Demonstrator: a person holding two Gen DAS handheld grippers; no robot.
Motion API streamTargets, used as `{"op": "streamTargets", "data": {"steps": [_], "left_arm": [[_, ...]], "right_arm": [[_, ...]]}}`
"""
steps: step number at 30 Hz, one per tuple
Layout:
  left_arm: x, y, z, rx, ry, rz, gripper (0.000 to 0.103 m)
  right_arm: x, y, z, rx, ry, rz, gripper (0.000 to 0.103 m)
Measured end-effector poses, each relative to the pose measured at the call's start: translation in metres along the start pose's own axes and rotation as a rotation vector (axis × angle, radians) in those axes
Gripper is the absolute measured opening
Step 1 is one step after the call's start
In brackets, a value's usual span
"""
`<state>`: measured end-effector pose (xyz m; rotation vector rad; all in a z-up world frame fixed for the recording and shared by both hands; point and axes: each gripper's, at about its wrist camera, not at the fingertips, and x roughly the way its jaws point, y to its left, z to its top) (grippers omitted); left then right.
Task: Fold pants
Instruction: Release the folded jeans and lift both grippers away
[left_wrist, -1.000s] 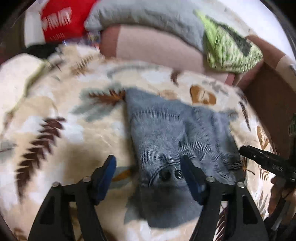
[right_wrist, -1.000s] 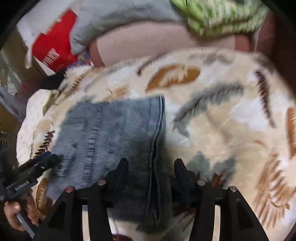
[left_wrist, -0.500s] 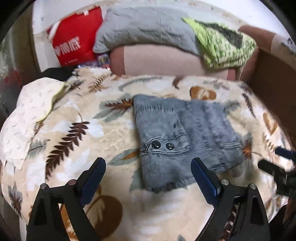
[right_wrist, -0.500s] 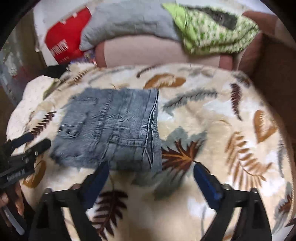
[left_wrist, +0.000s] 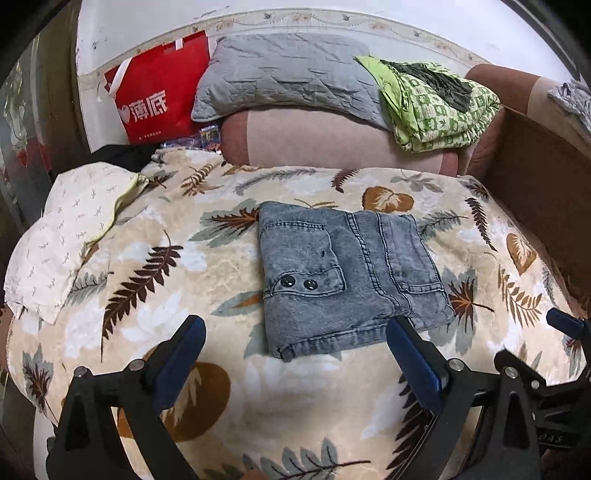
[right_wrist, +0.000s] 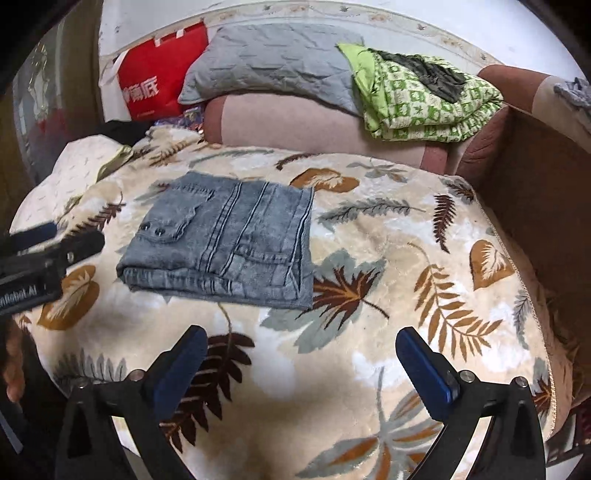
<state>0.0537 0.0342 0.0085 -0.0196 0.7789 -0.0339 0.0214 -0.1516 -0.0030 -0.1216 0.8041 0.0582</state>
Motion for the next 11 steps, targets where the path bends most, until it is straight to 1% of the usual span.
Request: {"op": "streamTargets", "data": {"steps": [4, 9, 11], "left_arm": [[0.002, 0.002, 0.002, -0.02, 0.013, -0.018, 0.098], [0.009, -0.003, 0.007, -0.003, 0.035, -0.033, 0.098], [0.011, -0.005, 0.009, 0.011, 0.033, -0.028, 0.098]], "right_arm": [[-0.001, -0.001, 0.004, 0.012, -0.001, -0.01, 0.103], [0.003, 0.001, 0.004, 0.004, 0.016, -0.015, 0.103], [0.003, 0.0, 0.006, 0.01, 0.014, -0.02, 0.103]]}}
